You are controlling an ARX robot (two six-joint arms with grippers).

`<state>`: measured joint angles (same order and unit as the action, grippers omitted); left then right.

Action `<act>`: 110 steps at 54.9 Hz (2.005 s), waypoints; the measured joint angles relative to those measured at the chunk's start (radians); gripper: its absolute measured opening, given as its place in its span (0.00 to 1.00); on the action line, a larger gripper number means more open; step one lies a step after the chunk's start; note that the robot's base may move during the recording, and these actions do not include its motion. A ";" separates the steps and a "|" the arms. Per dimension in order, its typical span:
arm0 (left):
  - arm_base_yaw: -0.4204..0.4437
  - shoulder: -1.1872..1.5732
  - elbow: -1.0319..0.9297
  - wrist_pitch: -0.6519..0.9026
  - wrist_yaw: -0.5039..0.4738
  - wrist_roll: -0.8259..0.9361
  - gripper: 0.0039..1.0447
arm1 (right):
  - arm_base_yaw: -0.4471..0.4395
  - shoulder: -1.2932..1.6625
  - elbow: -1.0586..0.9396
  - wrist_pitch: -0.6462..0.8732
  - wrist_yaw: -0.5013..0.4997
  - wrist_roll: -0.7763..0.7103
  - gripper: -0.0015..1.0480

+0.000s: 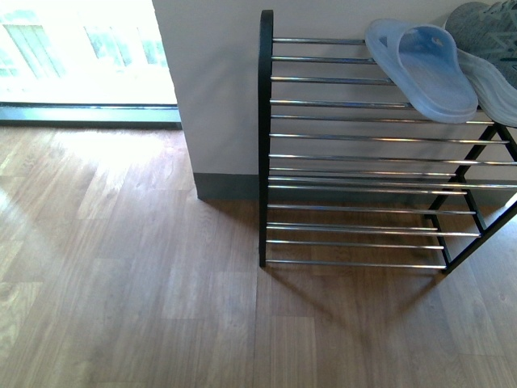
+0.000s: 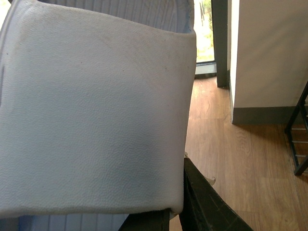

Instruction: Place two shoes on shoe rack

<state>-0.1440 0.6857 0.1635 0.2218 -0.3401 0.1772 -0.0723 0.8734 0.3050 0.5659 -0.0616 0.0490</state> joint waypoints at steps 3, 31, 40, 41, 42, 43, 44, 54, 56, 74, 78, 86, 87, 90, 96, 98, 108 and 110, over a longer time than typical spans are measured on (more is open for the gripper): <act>0.000 0.000 0.000 0.000 0.000 0.000 0.02 | 0.040 -0.029 -0.039 0.002 0.055 -0.016 0.54; 0.000 0.000 0.000 0.000 0.000 0.000 0.02 | 0.069 -0.248 -0.206 -0.048 0.059 -0.046 0.02; 0.000 0.000 0.000 0.000 0.000 0.000 0.02 | 0.069 -0.334 -0.240 -0.100 0.060 -0.046 0.02; 0.000 0.000 0.000 0.000 0.000 0.000 0.02 | 0.069 -0.341 -0.241 -0.105 0.060 -0.046 0.02; 0.000 0.000 0.000 0.000 0.000 0.000 0.02 | 0.069 -0.352 -0.244 -0.113 0.060 -0.046 0.02; 0.000 0.000 0.000 0.000 0.000 0.000 0.02 | 0.069 -0.357 -0.246 -0.116 0.060 -0.046 0.02; 0.000 0.000 0.000 0.000 0.000 0.000 0.02 | 0.069 -0.366 -0.249 -0.122 0.060 -0.046 0.02; 0.000 0.000 0.000 0.000 0.000 0.000 0.02 | 0.069 -0.433 -0.267 -0.172 0.060 -0.046 0.02; 0.000 0.000 0.000 0.000 0.000 0.000 0.02 | 0.069 -0.442 -0.272 -0.175 0.060 -0.046 0.02; 0.000 0.000 0.000 0.000 0.000 0.000 0.02 | 0.069 -0.544 -0.286 -0.234 0.062 -0.046 0.02; 0.000 0.000 0.000 0.000 0.000 0.000 0.02 | 0.069 -0.569 -0.286 -0.261 0.062 -0.046 0.02; 0.000 0.000 0.000 0.000 0.000 0.000 0.02 | 0.069 -0.608 -0.286 -0.298 0.062 -0.046 0.02; 0.000 0.000 0.000 0.000 0.000 0.000 0.02 | 0.069 -0.614 -0.286 -0.304 0.062 -0.046 0.02; 0.000 0.000 0.000 0.000 0.000 0.000 0.02 | 0.069 -0.626 -0.286 -0.317 0.062 -0.046 0.02; 0.000 0.000 0.000 0.000 0.000 0.000 0.02 | 0.069 -0.657 -0.286 -0.348 0.062 -0.046 0.02; 0.000 0.000 0.000 0.000 0.000 0.000 0.02 | 0.069 -0.668 -0.286 -0.359 0.062 -0.046 0.02; 0.000 0.000 0.000 0.000 0.000 0.000 0.02 | 0.070 -0.821 -0.286 -0.544 0.063 -0.046 0.02; 0.000 0.000 0.000 0.000 -0.001 0.000 0.02 | 0.071 -0.852 -0.286 -0.556 0.061 -0.046 0.02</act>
<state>-0.1440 0.6857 0.1631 0.2218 -0.3408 0.1772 -0.0017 0.0212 0.0193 0.0101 -0.0002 0.0029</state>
